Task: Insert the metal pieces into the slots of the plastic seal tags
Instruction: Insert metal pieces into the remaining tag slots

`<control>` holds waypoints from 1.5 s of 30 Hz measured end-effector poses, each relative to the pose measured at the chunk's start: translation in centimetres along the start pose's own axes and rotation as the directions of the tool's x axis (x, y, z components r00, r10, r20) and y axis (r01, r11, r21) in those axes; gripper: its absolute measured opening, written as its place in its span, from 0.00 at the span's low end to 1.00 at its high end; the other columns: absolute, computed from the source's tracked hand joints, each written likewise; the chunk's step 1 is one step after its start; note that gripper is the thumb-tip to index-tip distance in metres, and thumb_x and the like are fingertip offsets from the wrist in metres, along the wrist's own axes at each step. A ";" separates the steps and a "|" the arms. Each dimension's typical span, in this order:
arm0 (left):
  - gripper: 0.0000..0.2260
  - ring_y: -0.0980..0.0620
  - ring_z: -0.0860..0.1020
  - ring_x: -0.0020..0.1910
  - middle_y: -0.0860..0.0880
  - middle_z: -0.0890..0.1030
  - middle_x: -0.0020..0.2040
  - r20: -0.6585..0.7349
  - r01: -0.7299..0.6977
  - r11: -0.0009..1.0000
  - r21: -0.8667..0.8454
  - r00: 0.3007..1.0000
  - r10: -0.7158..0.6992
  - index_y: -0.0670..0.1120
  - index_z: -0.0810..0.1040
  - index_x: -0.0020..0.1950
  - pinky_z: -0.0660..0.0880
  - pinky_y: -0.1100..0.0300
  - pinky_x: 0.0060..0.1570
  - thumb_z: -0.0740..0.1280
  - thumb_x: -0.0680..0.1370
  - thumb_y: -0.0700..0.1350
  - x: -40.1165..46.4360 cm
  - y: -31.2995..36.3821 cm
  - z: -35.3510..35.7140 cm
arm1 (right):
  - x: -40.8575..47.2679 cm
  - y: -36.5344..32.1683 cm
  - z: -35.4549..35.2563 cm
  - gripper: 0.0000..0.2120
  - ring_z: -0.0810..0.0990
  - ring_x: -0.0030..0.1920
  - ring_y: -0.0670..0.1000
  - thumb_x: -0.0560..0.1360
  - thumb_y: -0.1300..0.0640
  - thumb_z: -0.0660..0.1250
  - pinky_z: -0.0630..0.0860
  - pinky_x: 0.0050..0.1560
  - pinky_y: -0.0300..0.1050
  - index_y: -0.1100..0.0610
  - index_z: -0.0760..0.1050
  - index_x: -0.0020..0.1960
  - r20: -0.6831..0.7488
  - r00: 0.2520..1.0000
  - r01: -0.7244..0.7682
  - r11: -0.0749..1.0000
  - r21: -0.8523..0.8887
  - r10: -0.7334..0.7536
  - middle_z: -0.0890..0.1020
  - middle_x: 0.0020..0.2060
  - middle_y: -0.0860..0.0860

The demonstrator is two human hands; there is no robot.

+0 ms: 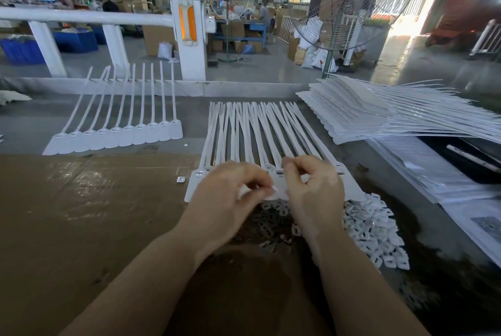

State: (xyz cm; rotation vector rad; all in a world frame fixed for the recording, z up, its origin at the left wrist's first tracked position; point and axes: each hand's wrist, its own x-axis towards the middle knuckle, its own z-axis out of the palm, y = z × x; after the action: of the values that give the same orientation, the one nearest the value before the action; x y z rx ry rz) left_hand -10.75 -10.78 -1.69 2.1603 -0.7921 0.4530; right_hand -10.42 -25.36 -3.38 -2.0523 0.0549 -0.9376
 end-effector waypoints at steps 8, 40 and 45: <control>0.06 0.66 0.75 0.36 0.58 0.80 0.35 -0.255 0.427 0.876 -0.226 0.842 -0.476 0.54 0.80 0.40 0.71 0.72 0.38 0.71 0.74 0.44 0.5 -4.5 -2.7 | -0.7 0.1 0.4 0.07 0.76 0.39 0.52 0.73 0.58 0.68 0.75 0.43 0.49 0.59 0.81 0.38 0.270 0.941 0.258 0.948 -0.186 -0.203 0.81 0.34 0.51; 0.06 0.52 0.70 0.45 0.52 0.71 0.50 -0.130 0.365 0.815 0.450 0.930 -0.344 0.51 0.76 0.51 0.67 0.55 0.46 0.59 0.81 0.47 1.5 -6.5 -2.5 | -1.0 -0.2 0.6 0.06 0.73 0.47 0.50 0.74 0.57 0.66 0.70 0.51 0.44 0.58 0.80 0.44 0.334 0.933 0.212 0.954 -0.211 -0.133 0.80 0.41 0.50; 0.06 0.53 0.68 0.46 0.54 0.66 0.50 -0.117 0.365 0.803 0.471 0.928 -0.353 0.52 0.75 0.51 0.68 0.55 0.48 0.59 0.81 0.47 1.5 -6.5 -2.7 | -1.1 -0.2 0.6 0.05 0.73 0.48 0.50 0.74 0.57 0.66 0.69 0.51 0.44 0.58 0.80 0.44 0.332 0.934 0.207 0.956 -0.205 -0.131 0.80 0.42 0.50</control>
State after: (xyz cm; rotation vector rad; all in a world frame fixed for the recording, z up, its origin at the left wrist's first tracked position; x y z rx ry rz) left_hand -5.43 -5.96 -2.69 2.6939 -0.2414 0.5149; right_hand -10.86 -24.42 -4.10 -2.4404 -0.1952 -0.7194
